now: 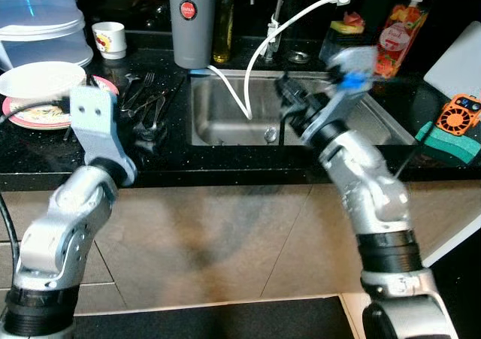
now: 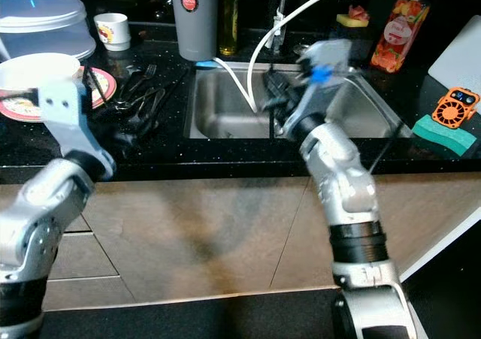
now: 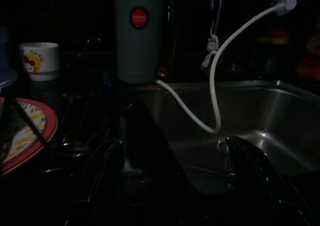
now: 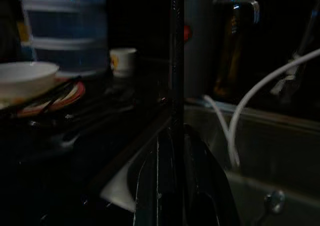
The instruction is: Kitchen organization
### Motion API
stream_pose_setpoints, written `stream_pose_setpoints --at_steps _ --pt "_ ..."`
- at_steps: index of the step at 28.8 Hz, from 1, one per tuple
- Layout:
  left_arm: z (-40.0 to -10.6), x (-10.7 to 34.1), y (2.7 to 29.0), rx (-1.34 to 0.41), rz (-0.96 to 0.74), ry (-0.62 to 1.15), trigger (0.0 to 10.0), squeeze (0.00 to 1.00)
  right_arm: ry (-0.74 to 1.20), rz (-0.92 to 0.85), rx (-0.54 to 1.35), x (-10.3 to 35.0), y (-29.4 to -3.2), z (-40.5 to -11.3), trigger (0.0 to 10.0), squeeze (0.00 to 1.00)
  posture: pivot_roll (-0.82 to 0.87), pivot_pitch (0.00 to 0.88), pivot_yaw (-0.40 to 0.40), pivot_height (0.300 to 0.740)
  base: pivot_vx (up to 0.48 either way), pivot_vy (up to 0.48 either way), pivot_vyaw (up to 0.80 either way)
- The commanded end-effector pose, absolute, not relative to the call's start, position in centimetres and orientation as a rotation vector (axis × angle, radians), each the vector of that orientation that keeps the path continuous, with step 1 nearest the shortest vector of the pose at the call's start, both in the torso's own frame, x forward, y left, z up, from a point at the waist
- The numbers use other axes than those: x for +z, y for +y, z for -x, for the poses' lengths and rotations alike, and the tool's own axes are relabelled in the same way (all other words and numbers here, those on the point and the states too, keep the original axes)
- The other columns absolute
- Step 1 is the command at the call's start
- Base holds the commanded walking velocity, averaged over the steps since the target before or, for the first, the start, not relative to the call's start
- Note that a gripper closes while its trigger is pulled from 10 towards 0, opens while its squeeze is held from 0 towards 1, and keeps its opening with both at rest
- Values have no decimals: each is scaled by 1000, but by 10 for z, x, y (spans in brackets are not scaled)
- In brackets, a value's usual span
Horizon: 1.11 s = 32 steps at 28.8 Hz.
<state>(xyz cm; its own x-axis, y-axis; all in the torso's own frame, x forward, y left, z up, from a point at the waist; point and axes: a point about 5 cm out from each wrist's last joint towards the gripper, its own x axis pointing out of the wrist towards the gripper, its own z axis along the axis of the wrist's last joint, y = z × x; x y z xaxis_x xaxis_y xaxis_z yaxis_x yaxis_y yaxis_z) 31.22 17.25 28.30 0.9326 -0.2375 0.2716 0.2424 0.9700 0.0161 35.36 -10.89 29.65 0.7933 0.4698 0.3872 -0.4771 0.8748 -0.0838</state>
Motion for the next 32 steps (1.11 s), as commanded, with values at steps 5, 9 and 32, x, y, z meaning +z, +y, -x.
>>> stream_pose_setpoints --at_steps 5,9,32 --pt "-316 280 168 -222 27 -212 10000 0 -465 -33 460 302 -111 -350 0 0 -9 70 -36 740 0 0 0" --pt "-318 282 169 -179 -32 -225 10000 0 -443 -100 336 294 -120 -356 0 0 -5 65 -37 740 0 0 0" --pt "-321 298 172 -140 -18 -301 10000 0 -415 -127 237 287 -129 -361 10000 0 -5 76 -34 740 169 0 0"
